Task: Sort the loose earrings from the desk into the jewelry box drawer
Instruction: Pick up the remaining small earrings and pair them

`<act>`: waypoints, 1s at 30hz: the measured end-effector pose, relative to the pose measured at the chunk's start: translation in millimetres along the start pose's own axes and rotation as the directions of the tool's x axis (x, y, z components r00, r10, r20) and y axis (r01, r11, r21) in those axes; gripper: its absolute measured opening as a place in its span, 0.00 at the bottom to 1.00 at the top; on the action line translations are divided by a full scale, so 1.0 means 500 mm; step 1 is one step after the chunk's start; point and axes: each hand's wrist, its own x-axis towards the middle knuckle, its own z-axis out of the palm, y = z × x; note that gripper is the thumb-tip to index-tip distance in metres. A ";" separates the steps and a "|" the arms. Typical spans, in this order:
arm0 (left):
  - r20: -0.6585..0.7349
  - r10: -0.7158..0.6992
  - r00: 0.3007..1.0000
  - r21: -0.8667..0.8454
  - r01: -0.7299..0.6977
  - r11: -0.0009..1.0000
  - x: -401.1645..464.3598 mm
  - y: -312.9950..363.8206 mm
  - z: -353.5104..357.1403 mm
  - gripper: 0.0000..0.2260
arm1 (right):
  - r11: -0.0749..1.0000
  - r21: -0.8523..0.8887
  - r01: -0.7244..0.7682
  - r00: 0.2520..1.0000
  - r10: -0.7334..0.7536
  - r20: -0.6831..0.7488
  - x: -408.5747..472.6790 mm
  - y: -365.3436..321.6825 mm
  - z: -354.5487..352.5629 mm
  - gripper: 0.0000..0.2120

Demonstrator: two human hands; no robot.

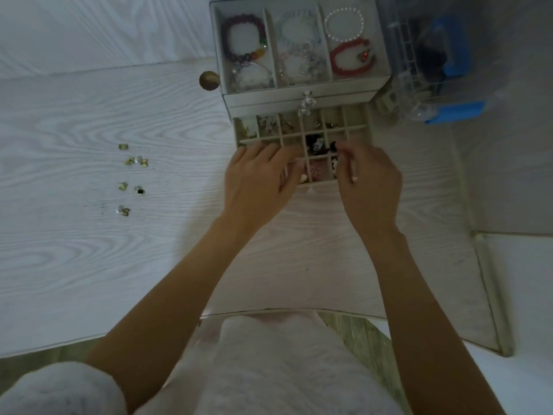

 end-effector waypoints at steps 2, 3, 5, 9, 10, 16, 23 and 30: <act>-0.031 -0.032 0.999 -0.025 0.031 0.999 -0.048 -0.036 -0.040 0.09 | 0.998 0.021 0.059 0.997 -0.060 0.045 -0.032 -0.039 0.001 0.07; -0.034 -0.068 0.997 -0.030 0.067 0.997 -0.076 -0.059 -0.061 0.09 | 0.994 0.043 0.096 0.992 -0.099 0.076 -0.045 -0.066 0.010 0.07; -0.002 -0.176 0.984 -0.064 0.175 0.982 -0.128 -0.099 -0.088 0.10 | 0.983 0.088 0.158 0.976 -0.170 0.137 -0.065 -0.112 0.035 0.07; -0.002 -0.483 0.876 -0.138 0.478 0.868 -0.223 -0.183 -0.150 0.10 | 0.945 0.194 0.264 0.903 -0.313 0.295 -0.080 -0.211 0.128 0.13; -0.014 -0.530 0.848 -0.133 0.524 0.842 -0.234 -0.196 -0.153 0.10 | 0.943 0.206 0.261 0.884 -0.319 0.341 -0.076 -0.221 0.148 0.16; -0.035 -0.709 0.704 0.017 0.710 0.704 -0.270 -0.312 -0.166 0.19 | 0.911 0.284 0.298 0.786 -0.403 0.469 -0.014 -0.327 0.267 0.16; 0.015 -0.719 0.695 -0.076 0.717 0.692 -0.203 -0.386 -0.148 0.15 | 0.934 0.288 0.211 0.796 -0.335 0.505 0.039 -0.418 0.354 0.13; 0.096 -0.669 0.737 -0.082 0.676 0.732 -0.140 -0.411 -0.138 0.09 | 0.940 0.301 0.161 0.848 -0.288 0.444 0.033 -0.432 0.357 0.10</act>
